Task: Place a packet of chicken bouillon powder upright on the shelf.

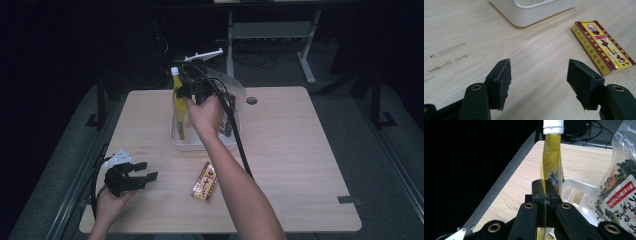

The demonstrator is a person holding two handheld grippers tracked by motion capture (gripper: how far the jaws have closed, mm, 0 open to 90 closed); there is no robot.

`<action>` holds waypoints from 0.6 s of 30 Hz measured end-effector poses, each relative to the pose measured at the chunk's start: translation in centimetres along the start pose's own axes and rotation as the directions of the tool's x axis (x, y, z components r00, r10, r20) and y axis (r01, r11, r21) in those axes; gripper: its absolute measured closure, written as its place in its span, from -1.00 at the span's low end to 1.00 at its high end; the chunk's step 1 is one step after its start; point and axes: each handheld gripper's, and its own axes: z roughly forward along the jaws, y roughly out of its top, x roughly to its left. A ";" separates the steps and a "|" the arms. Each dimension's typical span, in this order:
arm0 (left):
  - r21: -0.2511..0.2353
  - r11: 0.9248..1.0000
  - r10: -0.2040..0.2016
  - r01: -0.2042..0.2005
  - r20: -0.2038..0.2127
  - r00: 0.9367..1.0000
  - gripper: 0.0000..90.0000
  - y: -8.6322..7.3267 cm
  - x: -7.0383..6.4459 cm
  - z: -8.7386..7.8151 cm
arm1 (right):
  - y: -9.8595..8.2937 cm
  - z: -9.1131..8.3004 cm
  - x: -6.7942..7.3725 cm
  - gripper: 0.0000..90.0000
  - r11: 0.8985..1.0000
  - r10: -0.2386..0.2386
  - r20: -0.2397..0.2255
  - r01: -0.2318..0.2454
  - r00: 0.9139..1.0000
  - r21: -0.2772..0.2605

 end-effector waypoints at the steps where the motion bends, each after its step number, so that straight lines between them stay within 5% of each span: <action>1: 0.000 1.000 0.000 0.000 0.000 1.000 -0.22 0.0 0.0 0.0 | 0.0 0.0 0.0 0.99 1.000 0.000 0.000 0.000 1.000 0.000; 18: -0.001 1.000 0.008 -0.008 0.000 1.000 -0.23 0.1 -0.1 0.0 | -0.8 2.8 0.1 0.99 0.998 0.064 0.027 -0.064 0.998 -0.004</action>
